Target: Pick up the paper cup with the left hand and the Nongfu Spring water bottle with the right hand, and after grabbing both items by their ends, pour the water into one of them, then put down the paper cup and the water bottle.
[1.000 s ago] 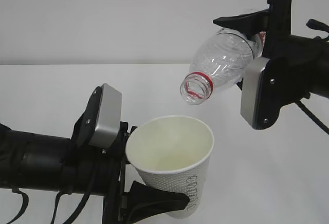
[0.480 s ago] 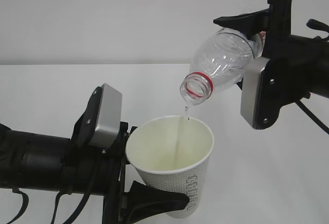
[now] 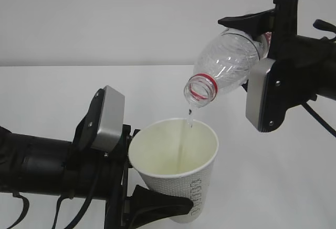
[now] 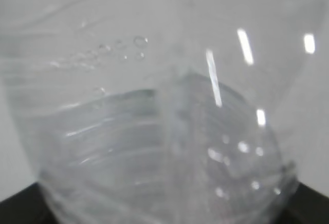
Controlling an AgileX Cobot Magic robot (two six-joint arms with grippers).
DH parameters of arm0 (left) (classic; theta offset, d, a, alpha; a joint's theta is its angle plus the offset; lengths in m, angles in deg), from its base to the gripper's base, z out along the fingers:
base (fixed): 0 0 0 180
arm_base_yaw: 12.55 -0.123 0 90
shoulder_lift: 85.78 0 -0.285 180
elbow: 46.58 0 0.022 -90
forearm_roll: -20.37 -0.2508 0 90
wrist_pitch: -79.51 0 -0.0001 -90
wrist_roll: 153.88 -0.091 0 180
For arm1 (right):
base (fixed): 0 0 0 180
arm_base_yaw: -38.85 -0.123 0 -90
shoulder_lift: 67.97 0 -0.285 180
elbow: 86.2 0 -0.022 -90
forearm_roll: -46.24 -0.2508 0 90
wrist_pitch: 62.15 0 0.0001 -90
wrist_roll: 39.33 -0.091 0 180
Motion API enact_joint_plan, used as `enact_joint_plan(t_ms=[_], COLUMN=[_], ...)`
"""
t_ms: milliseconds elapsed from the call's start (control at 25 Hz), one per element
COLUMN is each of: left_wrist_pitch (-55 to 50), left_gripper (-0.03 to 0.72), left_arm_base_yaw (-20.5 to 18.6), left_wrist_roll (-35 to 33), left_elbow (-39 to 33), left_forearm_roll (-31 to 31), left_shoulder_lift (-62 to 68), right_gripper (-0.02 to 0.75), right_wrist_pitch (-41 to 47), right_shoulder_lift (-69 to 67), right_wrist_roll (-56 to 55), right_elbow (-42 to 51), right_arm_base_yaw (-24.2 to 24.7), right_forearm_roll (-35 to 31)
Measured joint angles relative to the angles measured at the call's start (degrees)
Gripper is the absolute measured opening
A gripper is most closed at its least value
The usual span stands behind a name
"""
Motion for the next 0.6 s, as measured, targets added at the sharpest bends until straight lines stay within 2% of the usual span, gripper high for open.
enact_joint_plan(t_ms=[600], left_wrist_pitch=[-1.3], left_gripper=[0.528], left_arm_base_yaw=[0.0], left_wrist_roll=[0.0], left_elbow=[0.0], left_forearm_roll=[0.0], left_shoulder_lift=[0.0], right_gripper=[0.521], right_wrist_pitch=[0.0], right_shoulder_lift=[0.0], right_wrist_roll=[0.0], right_elbow=[0.0], right_arm_base_yaw=[0.0], right_forearm_roll=[-0.1])
